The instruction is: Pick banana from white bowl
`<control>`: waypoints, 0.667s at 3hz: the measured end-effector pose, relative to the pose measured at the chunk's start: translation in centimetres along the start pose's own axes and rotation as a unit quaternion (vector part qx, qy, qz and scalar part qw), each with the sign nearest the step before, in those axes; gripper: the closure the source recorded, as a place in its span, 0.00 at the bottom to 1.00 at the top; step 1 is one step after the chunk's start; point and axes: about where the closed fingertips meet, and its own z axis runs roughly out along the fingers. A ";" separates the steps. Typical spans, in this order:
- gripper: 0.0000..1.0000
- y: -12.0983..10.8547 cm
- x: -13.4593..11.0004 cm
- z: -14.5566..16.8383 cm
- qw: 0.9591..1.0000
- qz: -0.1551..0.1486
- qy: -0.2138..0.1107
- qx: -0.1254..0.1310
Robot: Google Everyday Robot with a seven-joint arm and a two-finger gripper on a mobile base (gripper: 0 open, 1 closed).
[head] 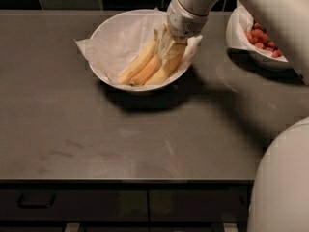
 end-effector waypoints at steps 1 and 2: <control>1.00 -0.7 -0.5 -2.4 0.999 -0.013 0.020 0.027; 1.00 -1.0 -0.8 -3.9 0.998 -0.021 0.032 0.044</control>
Offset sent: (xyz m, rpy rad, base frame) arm -0.0049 -0.0102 0.0632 -0.0549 -0.1599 -0.0134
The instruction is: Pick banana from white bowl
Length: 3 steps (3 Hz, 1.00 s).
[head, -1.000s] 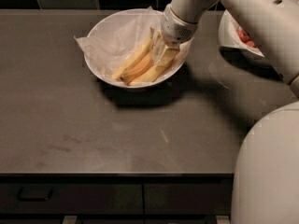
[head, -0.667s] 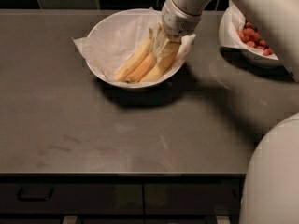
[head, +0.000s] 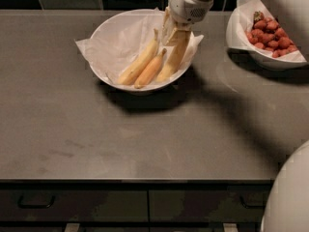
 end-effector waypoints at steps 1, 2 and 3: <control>1.00 -0.3 -0.1 -1.0 1.000 -0.005 0.007 0.010; 1.00 -0.7 -0.4 -2.0 1.000 -0.015 0.012 0.020; 1.00 -1.0 -0.9 -3.3 0.999 -0.023 0.011 0.032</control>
Offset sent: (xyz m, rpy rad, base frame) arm -0.0040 -0.0041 0.0387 -0.0237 -0.0853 0.0155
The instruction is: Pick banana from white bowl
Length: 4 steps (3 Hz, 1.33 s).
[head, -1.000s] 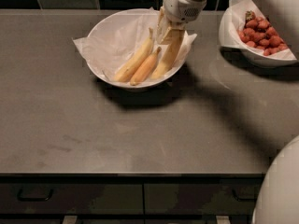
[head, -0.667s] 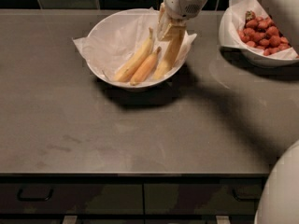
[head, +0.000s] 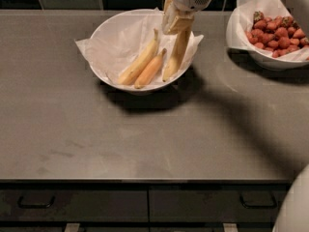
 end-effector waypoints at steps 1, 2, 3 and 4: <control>1.00 -0.2 -0.8 -1.3 1.000 -0.004 -0.012 0.013; 1.00 -0.2 -1.6 -2.8 1.000 -0.007 -0.013 0.025; 1.00 0.2 -2.2 -4.3 0.999 -0.007 -0.006 0.031; 1.00 1.1 -2.9 -5.7 0.999 -0.003 -0.023 0.042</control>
Offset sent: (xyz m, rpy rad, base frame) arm -0.0274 0.0066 0.0472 0.0446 -0.0715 0.0122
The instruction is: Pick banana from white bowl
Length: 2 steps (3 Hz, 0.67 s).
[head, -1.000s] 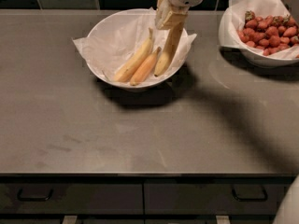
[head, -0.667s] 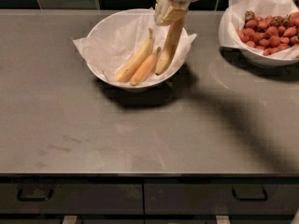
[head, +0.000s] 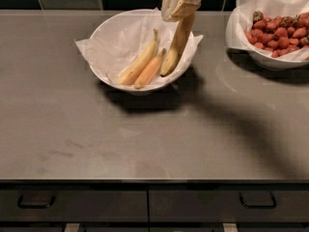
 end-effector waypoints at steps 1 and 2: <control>1.00 1.4 -0.4 -1.5 1.000 0.021 -0.005 0.007; 1.00 2.9 -0.6 -2.7 0.999 0.044 -0.008 0.012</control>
Offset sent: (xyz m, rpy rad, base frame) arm -0.0563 -0.0228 0.0069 0.0911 0.0362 -0.1161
